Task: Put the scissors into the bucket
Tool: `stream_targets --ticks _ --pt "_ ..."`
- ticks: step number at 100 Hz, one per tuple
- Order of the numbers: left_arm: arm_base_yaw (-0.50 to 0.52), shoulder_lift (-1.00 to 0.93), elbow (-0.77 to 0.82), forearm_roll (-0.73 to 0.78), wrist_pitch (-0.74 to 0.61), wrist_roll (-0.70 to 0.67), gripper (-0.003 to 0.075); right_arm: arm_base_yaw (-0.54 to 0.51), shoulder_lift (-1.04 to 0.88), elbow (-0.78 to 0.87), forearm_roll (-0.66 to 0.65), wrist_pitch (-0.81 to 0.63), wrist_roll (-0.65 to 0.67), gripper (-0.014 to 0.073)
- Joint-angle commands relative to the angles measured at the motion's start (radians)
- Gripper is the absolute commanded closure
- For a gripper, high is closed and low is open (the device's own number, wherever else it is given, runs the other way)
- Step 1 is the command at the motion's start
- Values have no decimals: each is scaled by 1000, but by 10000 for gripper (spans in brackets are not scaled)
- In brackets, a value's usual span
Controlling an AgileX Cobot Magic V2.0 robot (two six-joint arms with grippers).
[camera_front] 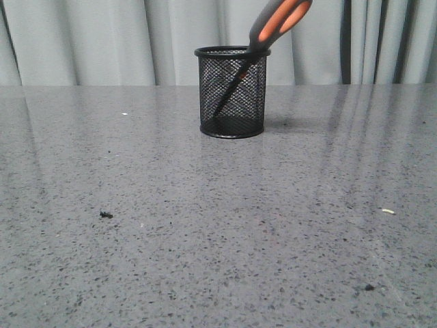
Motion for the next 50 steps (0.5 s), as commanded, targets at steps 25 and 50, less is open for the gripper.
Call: stream_targets --ticks 25,50 --pt "2 -26 39 -13 -45 -11 740 -39 -23 8 -17 -37 0 639" --pt "2 -26 39 -13 -45 -11 740 -91 -23 8 -17 -37 0 639"
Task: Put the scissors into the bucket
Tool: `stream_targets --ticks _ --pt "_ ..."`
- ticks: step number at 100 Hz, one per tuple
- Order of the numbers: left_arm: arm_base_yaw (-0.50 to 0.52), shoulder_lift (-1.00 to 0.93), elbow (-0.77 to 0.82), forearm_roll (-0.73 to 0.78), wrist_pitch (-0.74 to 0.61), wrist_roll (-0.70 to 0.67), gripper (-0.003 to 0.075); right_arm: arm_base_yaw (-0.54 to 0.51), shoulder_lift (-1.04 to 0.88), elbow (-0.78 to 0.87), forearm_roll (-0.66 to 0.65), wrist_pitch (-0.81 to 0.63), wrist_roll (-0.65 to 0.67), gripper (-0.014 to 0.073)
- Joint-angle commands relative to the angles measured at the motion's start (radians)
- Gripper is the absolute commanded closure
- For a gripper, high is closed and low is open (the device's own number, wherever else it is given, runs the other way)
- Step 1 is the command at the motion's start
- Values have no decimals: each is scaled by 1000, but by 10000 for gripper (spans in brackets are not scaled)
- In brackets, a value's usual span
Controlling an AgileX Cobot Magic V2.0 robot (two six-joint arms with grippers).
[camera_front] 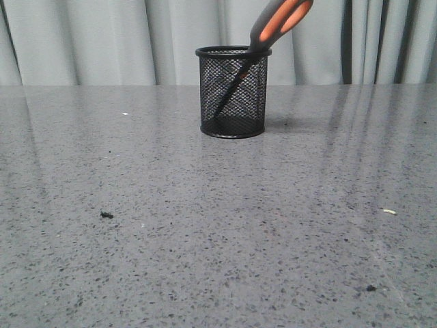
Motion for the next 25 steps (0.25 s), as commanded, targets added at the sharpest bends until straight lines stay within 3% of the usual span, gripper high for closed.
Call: stream_targets --ticks 1,25 --pt "2 -26 39 -13 -45 -11 740 -22 -23 8 -16 -37 0 639" --pt "2 -26 39 -13 -45 -11 740 -55 -23 8 -16 -37 0 639"
